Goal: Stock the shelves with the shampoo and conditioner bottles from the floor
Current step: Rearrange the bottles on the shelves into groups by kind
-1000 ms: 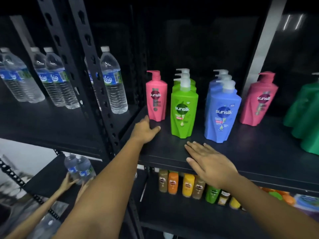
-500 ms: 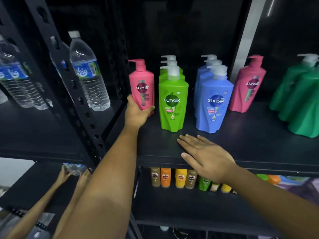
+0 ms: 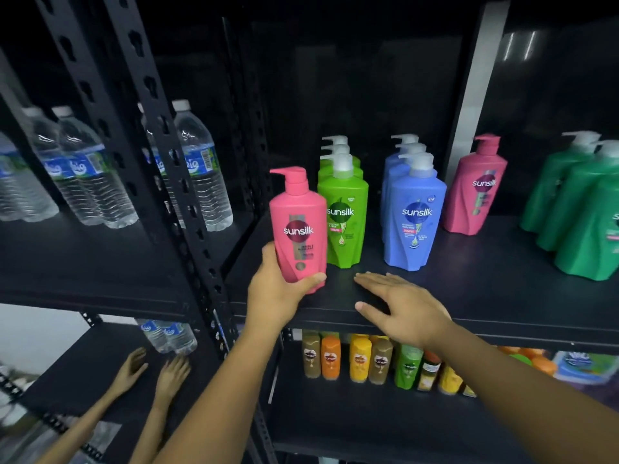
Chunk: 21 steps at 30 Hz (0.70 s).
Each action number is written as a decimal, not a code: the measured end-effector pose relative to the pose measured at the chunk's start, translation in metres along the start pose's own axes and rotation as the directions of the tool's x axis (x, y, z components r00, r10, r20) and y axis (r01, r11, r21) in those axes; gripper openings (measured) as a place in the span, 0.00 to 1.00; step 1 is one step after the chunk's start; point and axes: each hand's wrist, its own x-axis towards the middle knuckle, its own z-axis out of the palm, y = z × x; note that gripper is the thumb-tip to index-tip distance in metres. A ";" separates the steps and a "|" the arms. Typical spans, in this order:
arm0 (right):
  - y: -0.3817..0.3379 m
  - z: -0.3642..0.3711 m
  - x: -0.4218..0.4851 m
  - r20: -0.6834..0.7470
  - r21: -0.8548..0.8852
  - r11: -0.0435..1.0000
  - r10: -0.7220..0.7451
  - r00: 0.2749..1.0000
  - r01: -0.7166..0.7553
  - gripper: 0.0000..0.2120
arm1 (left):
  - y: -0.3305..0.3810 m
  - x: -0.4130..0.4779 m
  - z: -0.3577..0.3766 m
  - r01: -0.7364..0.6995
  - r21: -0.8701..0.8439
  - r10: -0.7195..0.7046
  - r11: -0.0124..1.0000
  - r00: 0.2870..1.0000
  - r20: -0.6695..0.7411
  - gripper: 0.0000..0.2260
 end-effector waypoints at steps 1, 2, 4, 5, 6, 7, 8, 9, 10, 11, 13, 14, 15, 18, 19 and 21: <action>0.000 -0.001 0.000 -0.008 0.044 0.998 0.038 0.999 -0.038 0.30 | 0.003 -0.009 0.003 -0.007 -0.006 0.007 1.000 1.000 0.023 0.37; 0.000 -0.002 0.000 -0.019 0.086 0.994 0.070 0.997 -0.068 0.31 | 0.006 -0.016 0.006 -0.010 -0.014 0.011 1.000 0.998 0.056 0.38; -0.001 -0.004 -0.002 -0.048 0.170 0.981 0.103 0.994 -0.094 0.33 | 0.015 -0.028 0.015 -0.020 -0.037 0.025 0.999 0.991 0.130 0.37; -0.002 -0.006 -0.004 -0.057 0.228 0.969 0.107 0.993 -0.091 0.35 | 0.017 -0.032 0.021 -0.032 -0.045 0.039 0.998 0.987 0.154 0.35; -0.004 -0.008 -0.007 -0.063 0.304 0.949 0.104 0.993 -0.080 0.36 | 0.021 -0.035 0.026 -0.044 -0.054 0.053 0.998 0.984 0.171 0.33; -0.004 -0.010 -0.010 -0.067 0.384 0.921 0.101 0.993 -0.067 0.36 | 0.023 -0.038 0.032 -0.051 -0.055 0.061 0.997 0.981 0.185 0.30; -0.004 -0.011 -0.014 -0.075 0.465 0.884 0.098 0.992 -0.052 0.37 | 0.025 -0.039 0.037 -0.054 -0.054 0.063 0.997 0.977 0.202 0.28; -0.003 -0.013 -0.018 -0.089 0.535 0.844 0.098 0.991 -0.035 0.38 | 0.027 -0.040 0.042 -0.057 -0.044 0.065 0.997 0.973 0.220 0.25; -0.001 -0.016 -0.023 -0.110 0.590 0.807 0.103 0.989 -0.019 0.39 | 0.029 -0.041 0.048 -0.063 -0.036 0.070 0.997 0.967 0.244 0.22; 0.002 -0.019 -0.028 -0.134 0.629 0.777 0.114 0.984 -0.005 0.41 | 0.031 -0.041 0.053 -0.076 -0.026 0.080 0.997 0.960 0.269 0.20; 0.010 -0.026 -0.040 -0.158 0.680 0.733 0.146 0.977 0.001 0.43 | 0.035 -0.041 0.065 -0.123 0.004 0.115 0.992 0.940 0.320 0.18; 0.015 -0.030 -0.047 -0.166 0.693 0.721 0.163 0.973 -0.003 0.43 | 0.039 -0.041 0.072 -0.155 0.028 0.136 0.988 0.928 0.347 0.18; 0.020 -0.033 -0.054 -0.175 0.699 0.715 0.180 0.968 -0.007 0.42 | 0.044 -0.041 0.079 -0.193 0.058 0.158 0.979 0.914 0.375 0.18; 0.039 -0.044 -0.077 -0.200 0.683 0.729 0.247 0.948 -0.046 0.40 | 0.062 -0.042 0.105 -0.312 0.132 0.223 0.941 0.863 0.454 0.20; 0.047 -0.047 -0.084 -0.203 0.671 0.738 0.277 0.939 -0.073 0.39 | 0.069 -0.041 0.115 -0.346 0.152 0.237 0.926 0.845 0.480 0.20; 0.068 -0.052 -0.095 -0.211 0.651 0.749 0.337 0.917 -0.126 0.38 | 0.083 -0.041 0.136 -0.412 0.183 0.262 0.893 0.804 0.533 0.21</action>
